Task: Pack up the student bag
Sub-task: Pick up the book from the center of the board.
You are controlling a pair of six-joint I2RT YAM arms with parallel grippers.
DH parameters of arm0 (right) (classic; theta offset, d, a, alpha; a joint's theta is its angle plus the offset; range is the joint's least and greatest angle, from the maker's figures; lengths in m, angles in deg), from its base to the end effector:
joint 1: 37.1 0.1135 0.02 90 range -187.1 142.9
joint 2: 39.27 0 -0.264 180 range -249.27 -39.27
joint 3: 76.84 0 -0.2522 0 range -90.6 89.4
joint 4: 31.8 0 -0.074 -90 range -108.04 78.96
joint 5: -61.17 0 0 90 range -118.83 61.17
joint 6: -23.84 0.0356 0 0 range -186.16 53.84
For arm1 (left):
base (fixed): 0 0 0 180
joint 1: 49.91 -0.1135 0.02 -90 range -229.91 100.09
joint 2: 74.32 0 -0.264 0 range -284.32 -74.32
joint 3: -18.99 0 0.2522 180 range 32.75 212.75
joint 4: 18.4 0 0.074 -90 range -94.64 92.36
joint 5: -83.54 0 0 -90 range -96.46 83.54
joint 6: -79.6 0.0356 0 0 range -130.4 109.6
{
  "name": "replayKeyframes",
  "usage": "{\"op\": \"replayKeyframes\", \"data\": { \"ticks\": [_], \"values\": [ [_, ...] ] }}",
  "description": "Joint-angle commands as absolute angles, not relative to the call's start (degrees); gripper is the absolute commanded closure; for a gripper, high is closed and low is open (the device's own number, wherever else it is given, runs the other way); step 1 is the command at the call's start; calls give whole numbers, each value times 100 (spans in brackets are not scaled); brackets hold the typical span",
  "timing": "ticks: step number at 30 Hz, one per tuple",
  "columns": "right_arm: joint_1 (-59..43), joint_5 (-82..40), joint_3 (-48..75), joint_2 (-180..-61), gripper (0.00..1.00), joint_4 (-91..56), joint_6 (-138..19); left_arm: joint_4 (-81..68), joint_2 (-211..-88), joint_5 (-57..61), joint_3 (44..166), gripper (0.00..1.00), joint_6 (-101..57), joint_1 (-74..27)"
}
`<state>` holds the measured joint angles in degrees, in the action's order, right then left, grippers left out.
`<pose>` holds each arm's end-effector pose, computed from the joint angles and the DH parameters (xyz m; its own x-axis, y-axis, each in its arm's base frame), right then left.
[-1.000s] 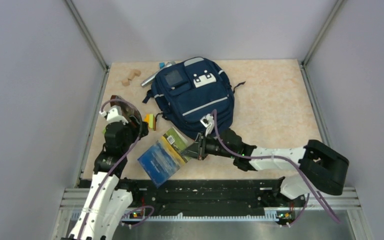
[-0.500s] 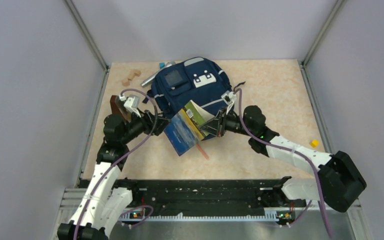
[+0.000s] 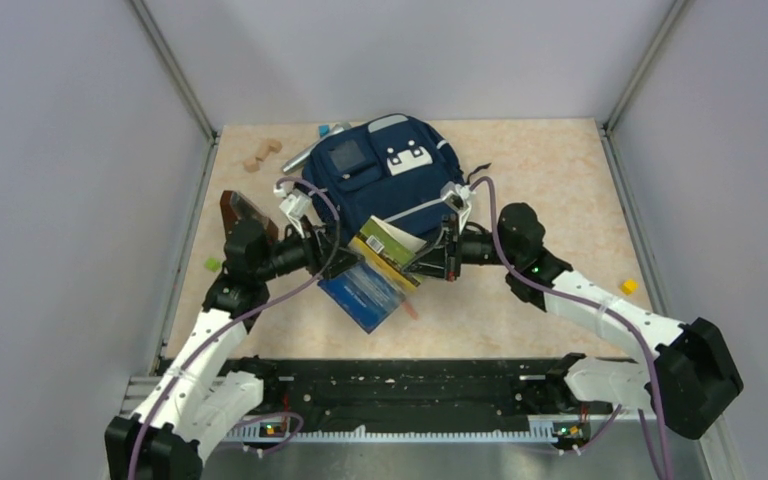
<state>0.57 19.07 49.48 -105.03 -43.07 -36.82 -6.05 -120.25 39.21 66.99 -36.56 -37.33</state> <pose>0.1866 0.1774 0.3001 -0.4983 0.0303 -0.8665 -0.8636 0.0716 0.4991 0.1757 -0.0653 0.2946 -0.5263 -0.1982 -0.8269 0.6764 0.4917 -0.5484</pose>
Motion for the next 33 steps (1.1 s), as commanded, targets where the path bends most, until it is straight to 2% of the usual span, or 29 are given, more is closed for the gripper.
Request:
{"op": "replayKeyframes", "data": {
  "ticks": [1,4,5,6,7,9,10,12,14,19,23,25,33],
  "values": [
    [25,2268,4440,-10281,100,-4619,-3988,-592,-12394,4334,7040,48,-3435,-3140],
    [25,2066,4344,-10293,100,-4320,-4153,-232,-12591,4275,7202,86,-3229,-2859],
    [25,1783,4310,-10258,100,-4131,-4242,-116,-12599,4222,7254,97,-3148,-2848],
    [21,1436,4297,-10190,100,-3927,-4342,19,-12569,4151,7289,100,-3081,-2848],
    [17,980,4314,-10095,93,-3761,-4406,31,-12509,4103,7301,100,-3050,-2848],
    [-23,-18,4444,-9845,56,-3508,-4475,-18,-12369,4003,7308,100,-3025,-2849],
    [-84,-436,4495,-9696,41,-3399,-4473,-37,-12288,3836,7305,100,-3039,-2851],
    [-274,-819,4627,-9413,22,-3362,-4371,-12,-12174,3487,7316,100,-3046,-2863],
    [-498,-865,4789,-9166,13,-3509,-4185,-44,-12108,3304,7337,100,-3131,-2864],
    [-738,-637,5180,-9065,10,-3928,-3714,-895,-11927,3249,7159,100,-3874,-2856],
    [-739,-234,5799,-9093,7,-5023,-3134,-1607,-11729,3167,7015,100,-4400,-2858],
    [-733,-53,6042,-9182,2,-5547,-2823,-1730,-11655,3173,7026,100,-4437,-2856],
    [-511,561,6351,-9723,1,-6676,-2602,-2563,-11569,3540,6931,100,-5002,-2861]
  ]
}}
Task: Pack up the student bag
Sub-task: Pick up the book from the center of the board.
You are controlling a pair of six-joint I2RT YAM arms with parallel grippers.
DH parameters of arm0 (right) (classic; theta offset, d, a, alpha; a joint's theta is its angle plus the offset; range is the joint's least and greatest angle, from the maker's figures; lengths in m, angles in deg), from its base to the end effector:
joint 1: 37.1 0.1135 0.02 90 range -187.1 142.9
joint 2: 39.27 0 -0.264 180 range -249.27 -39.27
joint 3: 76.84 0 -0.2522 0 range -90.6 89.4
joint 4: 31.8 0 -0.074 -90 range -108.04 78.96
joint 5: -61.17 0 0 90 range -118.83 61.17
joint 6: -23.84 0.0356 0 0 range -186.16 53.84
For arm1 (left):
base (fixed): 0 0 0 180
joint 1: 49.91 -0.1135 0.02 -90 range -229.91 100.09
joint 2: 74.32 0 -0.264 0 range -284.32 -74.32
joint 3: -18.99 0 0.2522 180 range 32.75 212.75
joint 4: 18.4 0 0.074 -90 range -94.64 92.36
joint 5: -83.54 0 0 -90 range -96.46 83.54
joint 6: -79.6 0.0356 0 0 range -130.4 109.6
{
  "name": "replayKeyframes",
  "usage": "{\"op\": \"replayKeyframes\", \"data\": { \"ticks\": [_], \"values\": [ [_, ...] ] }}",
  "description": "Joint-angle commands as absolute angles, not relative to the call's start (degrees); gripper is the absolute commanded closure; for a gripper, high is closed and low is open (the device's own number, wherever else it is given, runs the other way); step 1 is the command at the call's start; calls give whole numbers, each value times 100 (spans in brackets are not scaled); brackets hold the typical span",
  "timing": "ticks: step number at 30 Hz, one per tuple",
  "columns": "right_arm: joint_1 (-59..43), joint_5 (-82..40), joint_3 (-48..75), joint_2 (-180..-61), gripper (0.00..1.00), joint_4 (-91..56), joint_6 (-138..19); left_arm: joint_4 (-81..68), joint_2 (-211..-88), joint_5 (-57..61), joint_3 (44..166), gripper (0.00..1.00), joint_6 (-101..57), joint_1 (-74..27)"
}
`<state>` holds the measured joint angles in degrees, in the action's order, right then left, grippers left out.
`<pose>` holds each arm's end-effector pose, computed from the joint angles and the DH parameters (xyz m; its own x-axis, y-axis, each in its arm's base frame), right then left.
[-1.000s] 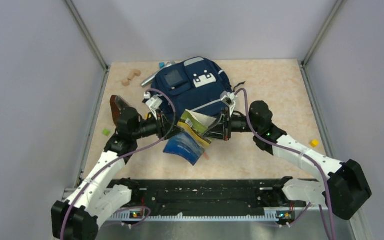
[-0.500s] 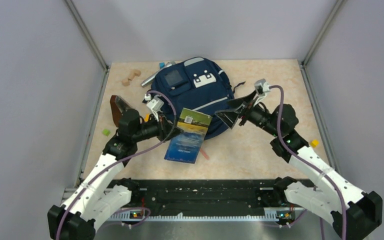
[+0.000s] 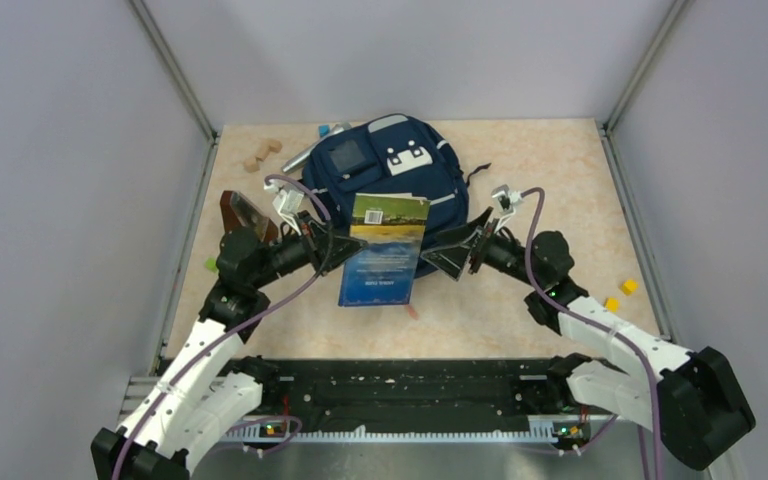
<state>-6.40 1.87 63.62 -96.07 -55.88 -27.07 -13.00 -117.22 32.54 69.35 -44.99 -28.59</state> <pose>0.1800 0.1280 0.2720 -0.4724 0.3501 -0.8089 -0.7434 0.3347 0.5790 0.1579 -0.0857 0.3296 -0.4654 -0.2919 -0.8355 0.7339 0.4003 -0.5487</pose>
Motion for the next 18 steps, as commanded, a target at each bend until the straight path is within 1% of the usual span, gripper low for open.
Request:
{"op": "replayKeyframes", "data": {
  "ticks": [1,6,10,12,15,16,18],
  "values": [
    [-484,627,6343,-9794,1,-6780,-2617,-2599,-11550,3590,6939,100,-5002,-2860],
    [-202,1046,6153,-10374,1,-7308,-2636,-2676,-11543,3917,7001,100,-4975,-2855],
    [73,1165,5873,-10798,1,-7363,-2716,-3091,-11540,4288,6974,100,-5253,-2859],
    [156,1343,5799,-10984,2,-7777,-2519,-3204,-11523,4373,6969,100,-5295,-2857],
    [212,1563,5739,-11220,9,-8641,-2044,-3013,-11493,4309,6969,100,-5071,-2855],
    [217,1627,5720,-11278,14,-8883,-1897,-2910,-11486,4296,6979,100,-4991,-2860],
    [216,1668,5688,-11337,28,-9186,-1661,-2761,-11456,4247,6980,100,-4871,-2859]
  ]
}}
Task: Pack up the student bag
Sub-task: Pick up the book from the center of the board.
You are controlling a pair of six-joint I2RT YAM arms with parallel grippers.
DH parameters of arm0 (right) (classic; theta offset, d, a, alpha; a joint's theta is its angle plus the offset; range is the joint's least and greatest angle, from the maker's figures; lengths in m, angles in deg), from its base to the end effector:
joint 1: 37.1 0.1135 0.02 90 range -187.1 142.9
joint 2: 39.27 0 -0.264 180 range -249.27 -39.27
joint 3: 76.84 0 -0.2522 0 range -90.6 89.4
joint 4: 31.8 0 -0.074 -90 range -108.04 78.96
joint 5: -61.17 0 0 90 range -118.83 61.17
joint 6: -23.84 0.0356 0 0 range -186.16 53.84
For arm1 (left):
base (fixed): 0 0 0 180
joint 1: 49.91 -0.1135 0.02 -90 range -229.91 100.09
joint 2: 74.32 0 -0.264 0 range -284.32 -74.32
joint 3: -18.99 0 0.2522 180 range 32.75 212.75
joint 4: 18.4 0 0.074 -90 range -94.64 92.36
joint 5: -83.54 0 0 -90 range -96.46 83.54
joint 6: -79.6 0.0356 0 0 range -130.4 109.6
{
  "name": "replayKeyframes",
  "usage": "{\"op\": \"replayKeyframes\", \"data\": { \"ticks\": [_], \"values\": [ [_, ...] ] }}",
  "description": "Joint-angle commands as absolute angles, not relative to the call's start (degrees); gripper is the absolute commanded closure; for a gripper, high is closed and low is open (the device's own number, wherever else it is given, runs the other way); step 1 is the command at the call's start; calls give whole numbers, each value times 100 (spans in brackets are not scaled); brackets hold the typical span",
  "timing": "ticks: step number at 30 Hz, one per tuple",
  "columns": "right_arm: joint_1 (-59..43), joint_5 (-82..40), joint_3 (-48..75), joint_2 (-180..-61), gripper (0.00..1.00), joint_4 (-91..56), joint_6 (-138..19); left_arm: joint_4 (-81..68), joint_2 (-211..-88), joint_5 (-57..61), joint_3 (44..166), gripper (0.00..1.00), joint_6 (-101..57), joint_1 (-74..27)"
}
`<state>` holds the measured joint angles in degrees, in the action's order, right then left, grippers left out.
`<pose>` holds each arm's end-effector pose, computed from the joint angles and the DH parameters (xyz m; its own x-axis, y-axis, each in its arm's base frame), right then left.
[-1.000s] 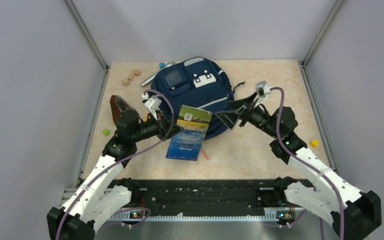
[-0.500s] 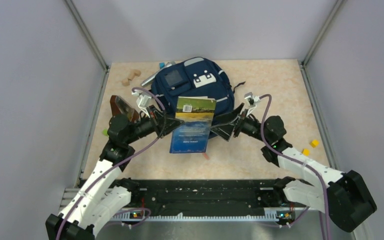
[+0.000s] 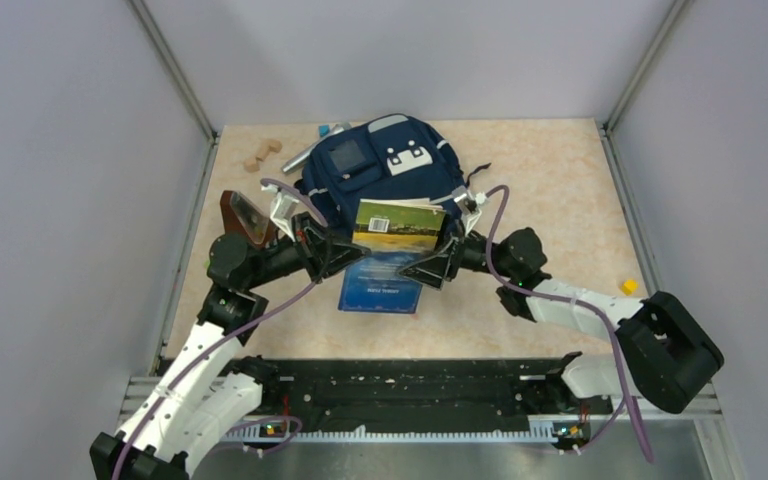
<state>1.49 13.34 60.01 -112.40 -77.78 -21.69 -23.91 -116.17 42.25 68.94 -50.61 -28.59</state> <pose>0.1870 0.1798 0.2678 -0.5235 0.2465 -0.8156 -0.8408 0.0057 0.5413 0.1466 -0.0859 0.3481 -0.4267 -0.2908 -0.8564 0.8443 0.2114 -0.4924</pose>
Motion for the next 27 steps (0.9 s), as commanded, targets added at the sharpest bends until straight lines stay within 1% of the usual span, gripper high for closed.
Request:
{"op": "replayKeyframes", "data": {
  "ticks": [1,5,6,7,8,9,10,11,13,14,15,17,21,27],
  "values": [
    [218,1670,5679,-11355,37,-9264,-1579,-2717,-11435,4196,6972,100,-4816,-2862],
    [219,1577,5732,-11283,84,-9334,-1456,-2387,-11403,3910,7016,100,-4501,-2856],
    [214,1532,5757,-11222,94,-9261,-1491,-2220,-11406,3801,7045,100,-4376,-2857],
    [218,1435,5784,-11130,100,-9110,-1574,-2027,-11425,3603,7071,100,-4234,-2861],
    [212,1271,5799,-10998,100,-8834,-1708,-1783,-11453,3387,7110,94,-4008,-2856],
    [210,1085,5799,-10831,100,-8469,-1909,-1472,-11487,3219,7166,80,-3706,-2854],
    [206,820,5790,-10584,100,-7780,-2139,-1256,-11562,3032,7178,61,-3360,-2843],
    [197,482,5750,-10363,100,-7135,-2526,-1059,-11656,2753,7166,47,-3074,-2835],
    [163,-423,5584,-9929,100,-5718,-3063,-805,-11983,2039,7143,34,-2805,-2765],
    [112,-831,5481,-9756,100,-5097,-3272,-793,-12165,1909,7139,29,-2731,-2676],
    [16,-1161,5400,-9614,100,-4630,-3404,-846,-12346,1764,7133,26,-2693,-2535],
    [-333,-1422,5342,-9360,100,-4017,-3451,-1033,-12752,1207,7129,25,-2537,-2153],
    [-1283,-1332,5350,-9052,100,-3232,-3387,-1001,-13620,226,7449,24,-1929,-1434],
    [-2500,-1358,5587,-8877,100,-2592,-3297,-1444,-14893,13,7910,25,-1212,-885]
  ]
}}
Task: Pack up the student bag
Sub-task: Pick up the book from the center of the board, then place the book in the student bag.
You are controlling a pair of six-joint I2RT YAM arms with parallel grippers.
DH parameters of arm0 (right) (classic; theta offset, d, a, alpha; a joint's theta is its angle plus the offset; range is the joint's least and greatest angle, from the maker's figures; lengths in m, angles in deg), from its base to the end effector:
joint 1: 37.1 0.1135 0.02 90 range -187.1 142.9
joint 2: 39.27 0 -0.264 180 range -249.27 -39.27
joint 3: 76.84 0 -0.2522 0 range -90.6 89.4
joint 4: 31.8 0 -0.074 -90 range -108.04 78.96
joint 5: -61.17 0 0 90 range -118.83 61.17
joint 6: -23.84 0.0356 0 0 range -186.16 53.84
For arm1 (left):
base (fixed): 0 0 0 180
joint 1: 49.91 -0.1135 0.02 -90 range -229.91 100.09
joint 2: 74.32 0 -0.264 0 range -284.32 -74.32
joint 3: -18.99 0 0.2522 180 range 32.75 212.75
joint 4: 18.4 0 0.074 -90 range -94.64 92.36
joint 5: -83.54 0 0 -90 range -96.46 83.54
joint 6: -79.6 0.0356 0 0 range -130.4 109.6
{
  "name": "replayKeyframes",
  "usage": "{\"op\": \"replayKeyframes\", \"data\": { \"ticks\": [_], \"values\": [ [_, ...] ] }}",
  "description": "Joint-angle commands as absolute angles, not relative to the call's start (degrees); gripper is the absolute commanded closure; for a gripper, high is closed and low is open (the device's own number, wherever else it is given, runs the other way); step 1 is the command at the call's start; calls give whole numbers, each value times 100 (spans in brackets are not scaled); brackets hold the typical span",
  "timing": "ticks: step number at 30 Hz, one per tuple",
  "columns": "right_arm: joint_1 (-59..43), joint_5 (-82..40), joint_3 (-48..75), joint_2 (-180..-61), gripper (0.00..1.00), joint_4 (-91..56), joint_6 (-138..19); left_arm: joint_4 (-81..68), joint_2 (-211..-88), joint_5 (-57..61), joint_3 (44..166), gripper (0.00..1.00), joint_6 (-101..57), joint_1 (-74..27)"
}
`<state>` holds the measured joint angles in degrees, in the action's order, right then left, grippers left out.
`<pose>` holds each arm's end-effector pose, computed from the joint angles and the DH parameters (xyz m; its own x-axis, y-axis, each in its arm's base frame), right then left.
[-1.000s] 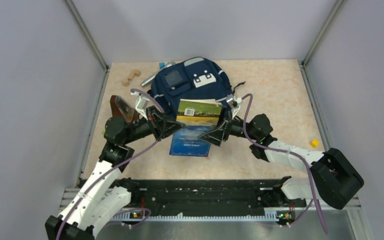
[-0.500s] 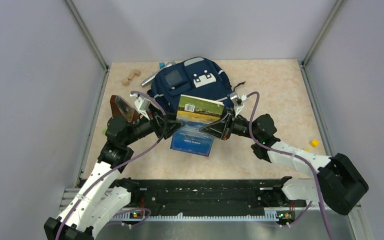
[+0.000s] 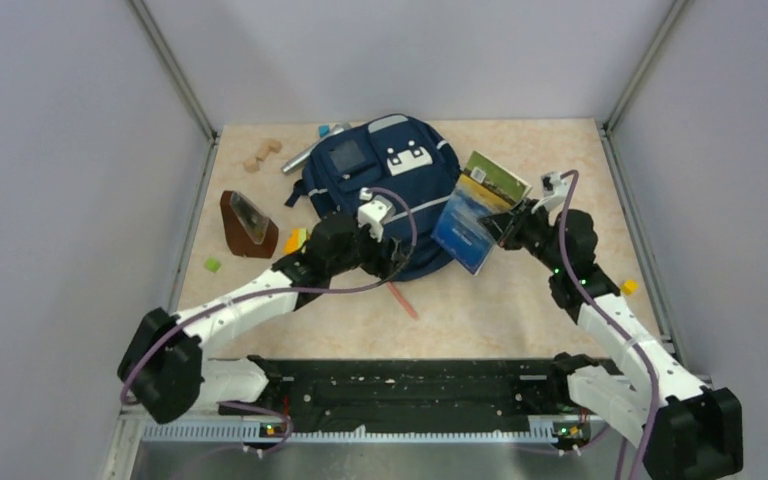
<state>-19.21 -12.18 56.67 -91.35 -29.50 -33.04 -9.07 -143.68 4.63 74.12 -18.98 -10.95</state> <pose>0.2023 0.0760 0.2824 -0.4178 0.4152 -0.8081 -0.4013 0.7136 0.5742 0.2066 -0.1759 0.2550 -0.4198 0.1512 -0.8949 0.6993 0.6824 -0.2128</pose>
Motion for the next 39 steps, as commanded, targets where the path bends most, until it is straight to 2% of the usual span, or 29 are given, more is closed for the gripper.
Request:
{"op": "replayKeyframes", "data": {
  "ticks": [1,8,14,19,24,26,27,28,31,33,34,39],
  "values": [
    [-2657,-1331,5671,-8856,100,-2581,-3261,-1425,-15143,-72,8065,26,-1137,-841],
    [-2998,-1285,5976,-8535,100,-2457,-3270,-1324,-16502,-1974,8975,23,-388,-650],
    [-3001,-1315,6013,-8438,100,-2376,-3359,-1257,-17112,-2248,9351,19,164,-621],
    [-3000,-1315,6021,-8442,100,-2392,-3369,-1396,-17504,-3161,9504,18,401,-443],
    [-3002,-1278,6040,-8463,100,-2427,-3350,-1690,-17580,-2993,9331,17,688,-245],
    [-3006,-1243,6017,-8459,100,-2428,-3321,-1731,-17712,-3279,9355,18,727,-220],
    [-3002,-1219,6017,-8448,100,-2428,-3312,-1693,-17783,-3508,9420,20,734,-219],
    [-3005,-1199,6009,-8429,100,-2421,-3296,-1643,-17821,-3699,9475,27,747,-219],
    [-3006,-1195,5999,-8317,100,-2353,-3269,-1816,-17724,-4273,9481,68,718,-206],
    [-3007,-1243,5994,-8225,100,-2273,-3254,-2002,-17515,-4439,9415,91,704,-200],
    [-3001,-1278,5995,-8180,100,-2233,-3241,-2075,-17391,-4491,9391,98,700,-197],
    [-3006,-1505,6069,-7828,100,-2158,-3003,-1923,-16868,-4335,9679,100,546,-210]
  ]
}}
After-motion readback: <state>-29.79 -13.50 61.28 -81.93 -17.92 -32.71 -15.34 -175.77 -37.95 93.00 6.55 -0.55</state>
